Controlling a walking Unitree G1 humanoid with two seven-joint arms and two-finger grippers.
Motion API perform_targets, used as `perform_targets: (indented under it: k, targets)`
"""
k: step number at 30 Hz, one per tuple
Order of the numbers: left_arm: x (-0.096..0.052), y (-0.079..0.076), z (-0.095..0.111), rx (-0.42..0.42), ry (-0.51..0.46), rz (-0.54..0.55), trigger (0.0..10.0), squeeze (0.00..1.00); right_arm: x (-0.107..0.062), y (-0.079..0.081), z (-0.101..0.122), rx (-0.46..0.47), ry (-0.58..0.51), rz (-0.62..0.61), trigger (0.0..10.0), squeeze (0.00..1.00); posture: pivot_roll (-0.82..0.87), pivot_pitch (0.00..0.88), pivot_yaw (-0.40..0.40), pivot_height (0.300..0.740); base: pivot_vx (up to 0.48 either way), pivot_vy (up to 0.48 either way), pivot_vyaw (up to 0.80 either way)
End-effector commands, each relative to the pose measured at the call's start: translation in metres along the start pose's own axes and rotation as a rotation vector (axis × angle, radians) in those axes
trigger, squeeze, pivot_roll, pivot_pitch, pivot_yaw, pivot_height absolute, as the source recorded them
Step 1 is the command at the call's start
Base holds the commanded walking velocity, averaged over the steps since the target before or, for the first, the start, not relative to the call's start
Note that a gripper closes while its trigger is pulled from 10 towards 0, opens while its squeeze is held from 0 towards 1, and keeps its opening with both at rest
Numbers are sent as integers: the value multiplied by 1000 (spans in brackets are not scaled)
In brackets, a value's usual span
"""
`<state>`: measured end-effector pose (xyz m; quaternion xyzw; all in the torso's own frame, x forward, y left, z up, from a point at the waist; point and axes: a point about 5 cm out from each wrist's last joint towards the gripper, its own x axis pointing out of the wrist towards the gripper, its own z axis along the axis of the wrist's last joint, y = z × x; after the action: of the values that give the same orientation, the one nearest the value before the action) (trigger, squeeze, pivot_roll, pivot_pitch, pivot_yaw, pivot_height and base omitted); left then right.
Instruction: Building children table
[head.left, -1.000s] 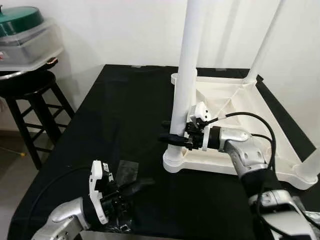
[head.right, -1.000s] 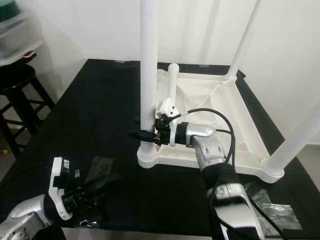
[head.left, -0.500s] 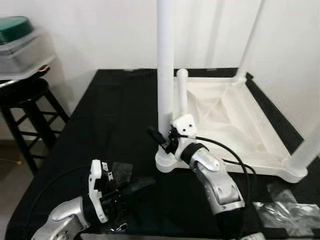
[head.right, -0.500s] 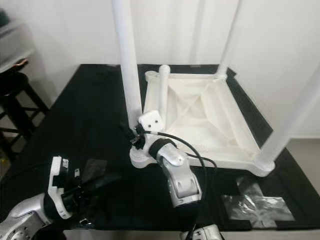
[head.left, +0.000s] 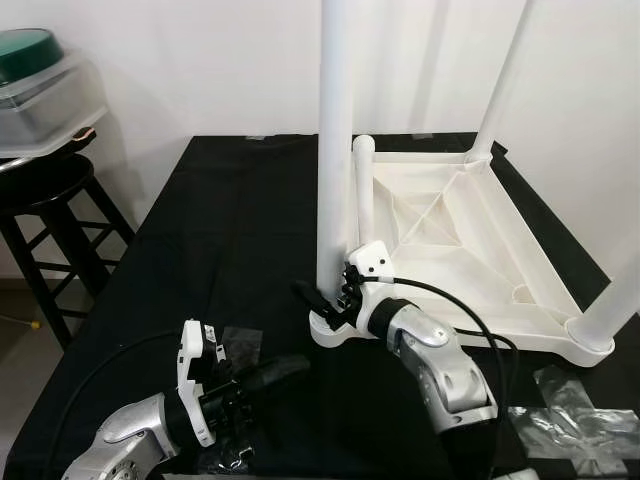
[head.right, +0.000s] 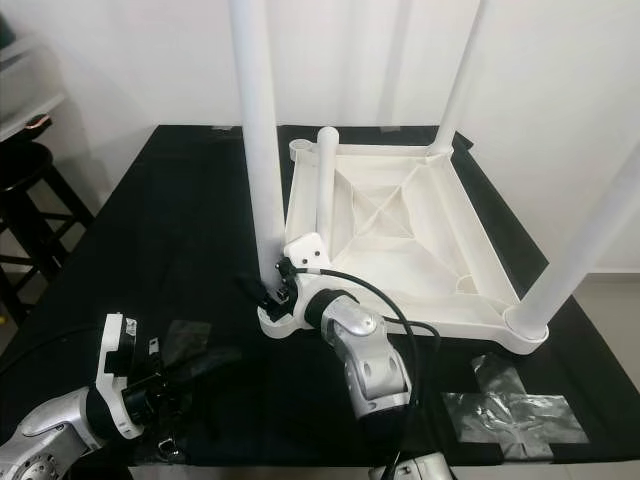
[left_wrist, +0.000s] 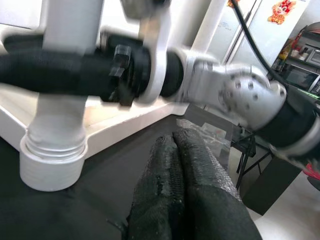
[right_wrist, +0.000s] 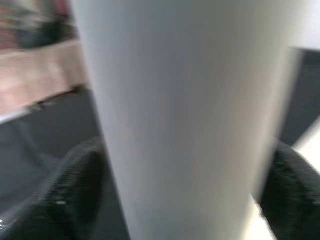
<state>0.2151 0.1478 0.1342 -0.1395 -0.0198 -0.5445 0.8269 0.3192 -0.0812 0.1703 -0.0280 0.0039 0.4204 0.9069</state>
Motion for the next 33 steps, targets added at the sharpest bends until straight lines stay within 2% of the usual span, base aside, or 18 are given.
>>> perform_targets:
  k: [1, 3, 4, 7, 11, 12, 14, 15, 16, 26, 33]
  targets:
    - [-1, 0, -4, -2, 18, 8, 10000, 0, 2, 2, 13, -43, -43, 116, 10000, 0, -29, 47, -9, 740, 0, 0, 0]
    - [-1, 0, -5, -3, 17, 7, 10000, 0, -3, -4, 20, -106, -33, 299, 10000, 0, -26, 44, -9, 740, 0, 0, 0]
    - [-1, 0, -5, -3, 17, 7, 10000, 0, -3, -4, 20, -106, -33, 299, 10000, 0, -26, 44, -9, 740, 0, 0, 0]
    - [0, -1, -5, -4, 18, 5, 10000, 0, -7, -14, 25, -147, 1, 448, 10000, 0, -20, 40, -10, 740, 0, 0, 0]
    - [0, -1, -6, -4, 19, 5, 10000, 0, -4, -23, 28, -127, 16, 473, 10000, 0, -15, 39, -12, 740, 0, 0, 0]
    - [0, -1, -6, -4, 20, 5, 10000, 0, -1, -27, 28, -109, 26, 490, 7922, 0, -10, 39, -13, 740, 0, 0, 0]
    - [0, -1, -6, -4, 20, 5, 10000, 0, -1, -27, 28, -109, 26, 490, 7922, 0, -10, 39, -13, 740, 0, 0, 0]
    - [0, -2, -6, -4, 20, 5, 10000, 0, 1, -29, 27, -98, 34, 503, 471, 0, -7, 39, -13, 740, 0, 0, 0]
    - [-1, -3, -6, -4, 21, 5, 10000, 0, 2, -31, 27, -81, 39, 524, 0, 0, -2, 40, -12, 740, 0, 0, 0]
    - [-1, -4, -6, -5, 20, 6, 10000, 0, 0, -35, 25, -65, 40, 579, 0, 0, -4, 47, -13, 740, 0, 0, 0]
    - [-1, -4, -5, -5, 18, 6, 10000, 0, -6, -35, 26, -87, 12, 544, 0, 0, -14, 53, -8, 740, 0, 0, 0]
